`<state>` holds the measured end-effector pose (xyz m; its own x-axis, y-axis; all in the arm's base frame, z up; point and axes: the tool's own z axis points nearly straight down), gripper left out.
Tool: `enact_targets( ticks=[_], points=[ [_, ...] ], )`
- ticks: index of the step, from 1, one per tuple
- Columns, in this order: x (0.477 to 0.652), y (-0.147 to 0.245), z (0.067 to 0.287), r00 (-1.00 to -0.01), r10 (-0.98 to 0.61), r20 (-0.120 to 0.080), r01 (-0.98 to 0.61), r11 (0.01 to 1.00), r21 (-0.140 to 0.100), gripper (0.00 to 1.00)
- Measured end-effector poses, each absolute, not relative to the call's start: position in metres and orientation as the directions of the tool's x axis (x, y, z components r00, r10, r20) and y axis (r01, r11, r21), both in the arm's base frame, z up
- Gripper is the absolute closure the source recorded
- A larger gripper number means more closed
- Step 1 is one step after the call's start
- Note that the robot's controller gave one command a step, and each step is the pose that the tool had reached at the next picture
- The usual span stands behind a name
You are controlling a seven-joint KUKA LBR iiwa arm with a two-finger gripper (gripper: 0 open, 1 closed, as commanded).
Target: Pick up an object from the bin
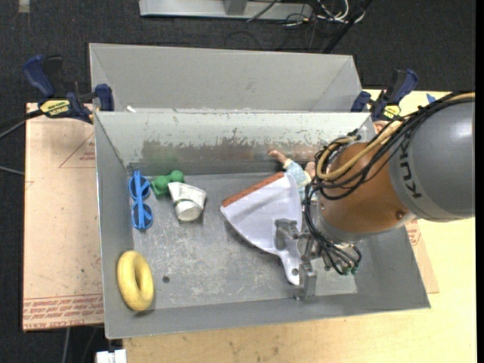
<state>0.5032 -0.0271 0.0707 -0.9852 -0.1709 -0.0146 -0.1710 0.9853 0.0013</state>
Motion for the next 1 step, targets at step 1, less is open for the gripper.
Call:
enact_targets(
  ticks=[1],
  points=[
    [0.5129,-0.0297,0.0702,-0.979,-0.203,-0.013,-0.203,0.979,0.001,0.00]
  ],
)
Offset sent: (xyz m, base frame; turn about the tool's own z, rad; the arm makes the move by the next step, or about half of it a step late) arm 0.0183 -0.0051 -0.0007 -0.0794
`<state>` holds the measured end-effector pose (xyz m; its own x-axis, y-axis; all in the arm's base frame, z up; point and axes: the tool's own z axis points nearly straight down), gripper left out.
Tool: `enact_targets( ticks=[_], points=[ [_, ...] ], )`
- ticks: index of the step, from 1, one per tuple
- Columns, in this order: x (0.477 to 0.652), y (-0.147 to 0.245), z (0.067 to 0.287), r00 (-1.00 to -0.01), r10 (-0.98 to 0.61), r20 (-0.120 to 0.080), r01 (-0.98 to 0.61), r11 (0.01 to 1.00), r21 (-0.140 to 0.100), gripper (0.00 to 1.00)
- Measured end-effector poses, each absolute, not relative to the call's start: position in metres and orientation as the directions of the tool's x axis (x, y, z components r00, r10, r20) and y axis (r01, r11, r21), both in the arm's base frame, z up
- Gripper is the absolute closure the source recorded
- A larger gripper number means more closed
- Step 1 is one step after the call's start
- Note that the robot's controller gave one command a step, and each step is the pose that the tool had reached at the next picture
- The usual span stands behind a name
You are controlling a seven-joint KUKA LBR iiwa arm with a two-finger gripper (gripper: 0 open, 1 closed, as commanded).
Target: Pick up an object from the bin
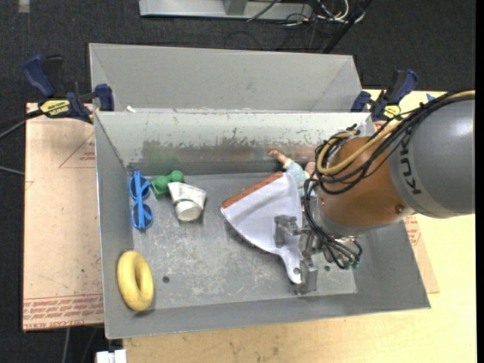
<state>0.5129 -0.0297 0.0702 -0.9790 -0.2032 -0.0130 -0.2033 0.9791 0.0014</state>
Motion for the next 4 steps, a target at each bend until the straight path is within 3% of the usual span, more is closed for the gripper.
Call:
enact_targets(
  ticks=[1,2,4],
  points=[
    [0.520,-0.031,0.070,-0.970,-0.242,-0.014,-0.242,0.970,0.001,0.00],
    [0.515,-0.024,0.074,-0.993,-0.120,-0.014,-0.120,0.993,0.003,0.00],
    [0.524,-0.010,0.074,-0.991,-0.130,-0.014,-0.131,0.991,0.004,0.00]
  ],
)
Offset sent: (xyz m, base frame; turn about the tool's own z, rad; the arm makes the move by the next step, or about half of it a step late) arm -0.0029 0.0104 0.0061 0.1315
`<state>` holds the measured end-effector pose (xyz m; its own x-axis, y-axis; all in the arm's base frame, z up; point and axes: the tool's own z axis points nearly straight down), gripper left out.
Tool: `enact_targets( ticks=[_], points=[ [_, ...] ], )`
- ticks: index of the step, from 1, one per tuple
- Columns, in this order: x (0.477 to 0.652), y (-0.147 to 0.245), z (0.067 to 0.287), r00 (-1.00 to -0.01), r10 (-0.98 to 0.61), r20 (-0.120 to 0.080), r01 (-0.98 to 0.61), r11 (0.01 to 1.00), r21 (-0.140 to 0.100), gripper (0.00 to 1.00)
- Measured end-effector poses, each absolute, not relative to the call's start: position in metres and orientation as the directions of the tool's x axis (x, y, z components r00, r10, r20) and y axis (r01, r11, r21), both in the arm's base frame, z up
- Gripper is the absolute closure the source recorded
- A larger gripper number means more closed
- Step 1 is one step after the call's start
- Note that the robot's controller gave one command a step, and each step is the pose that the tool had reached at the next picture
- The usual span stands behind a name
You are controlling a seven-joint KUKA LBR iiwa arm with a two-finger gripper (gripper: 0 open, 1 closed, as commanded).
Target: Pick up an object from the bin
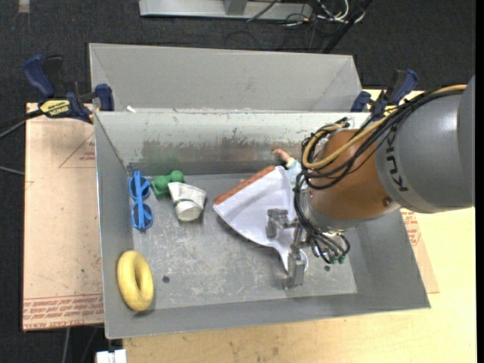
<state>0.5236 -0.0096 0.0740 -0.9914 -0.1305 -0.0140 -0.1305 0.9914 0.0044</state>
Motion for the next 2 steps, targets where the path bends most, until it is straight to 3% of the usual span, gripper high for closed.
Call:
enact_targets(
  ticks=[2],
  points=[
    [0.5309,-0.0259,0.0777,-0.986,-0.168,-0.014,-0.168,0.986,0.004,0.00]
  ],
)
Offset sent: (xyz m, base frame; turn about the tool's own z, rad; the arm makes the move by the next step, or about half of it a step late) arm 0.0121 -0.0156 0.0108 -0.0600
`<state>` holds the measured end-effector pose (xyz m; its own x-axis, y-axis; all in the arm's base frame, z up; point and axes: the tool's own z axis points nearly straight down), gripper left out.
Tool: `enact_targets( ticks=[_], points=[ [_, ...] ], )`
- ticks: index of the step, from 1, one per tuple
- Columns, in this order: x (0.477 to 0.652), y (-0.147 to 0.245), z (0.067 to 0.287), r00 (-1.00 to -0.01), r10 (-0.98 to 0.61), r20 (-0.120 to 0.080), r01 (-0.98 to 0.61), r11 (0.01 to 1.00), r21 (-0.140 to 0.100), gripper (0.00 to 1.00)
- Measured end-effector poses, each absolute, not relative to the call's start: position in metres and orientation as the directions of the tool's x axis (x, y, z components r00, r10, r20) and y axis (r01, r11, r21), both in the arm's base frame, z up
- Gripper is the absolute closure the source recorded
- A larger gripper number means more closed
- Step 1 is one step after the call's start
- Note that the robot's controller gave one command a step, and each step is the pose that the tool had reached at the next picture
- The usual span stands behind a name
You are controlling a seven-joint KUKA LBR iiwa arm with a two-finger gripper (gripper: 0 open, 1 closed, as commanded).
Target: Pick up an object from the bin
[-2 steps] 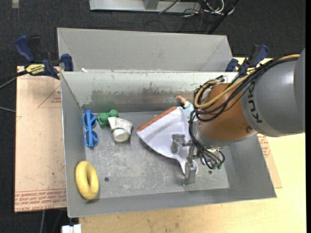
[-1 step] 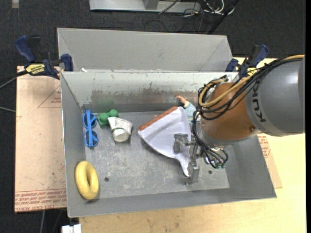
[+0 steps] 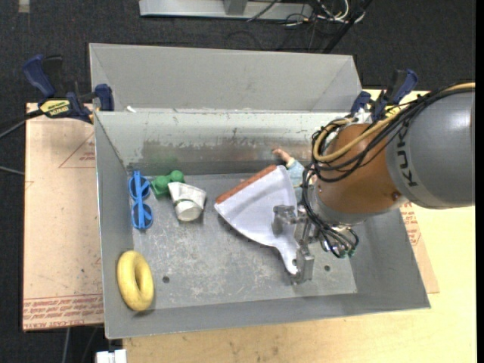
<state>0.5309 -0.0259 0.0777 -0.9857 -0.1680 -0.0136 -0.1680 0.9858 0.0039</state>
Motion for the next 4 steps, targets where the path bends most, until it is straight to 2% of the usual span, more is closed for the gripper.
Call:
enact_targets(
  ticks=[1,2,3,4],
  points=[
    [0.544,-0.041,0.092,-0.995,-0.102,-0.015,-0.102,0.995,0.007,0.00],
    [0.546,-0.044,0.095,-0.999,-0.051,-0.017,-0.051,0.999,0.005,0.00],
    [0.544,-0.025,0.081,-0.989,-0.146,-0.018,-0.146,0.989,0.005,0.00],
    [0.517,-0.021,0.071,-1.000,-0.002,-0.021,-0.002,1.000,0.007,1.00]
  ],
)
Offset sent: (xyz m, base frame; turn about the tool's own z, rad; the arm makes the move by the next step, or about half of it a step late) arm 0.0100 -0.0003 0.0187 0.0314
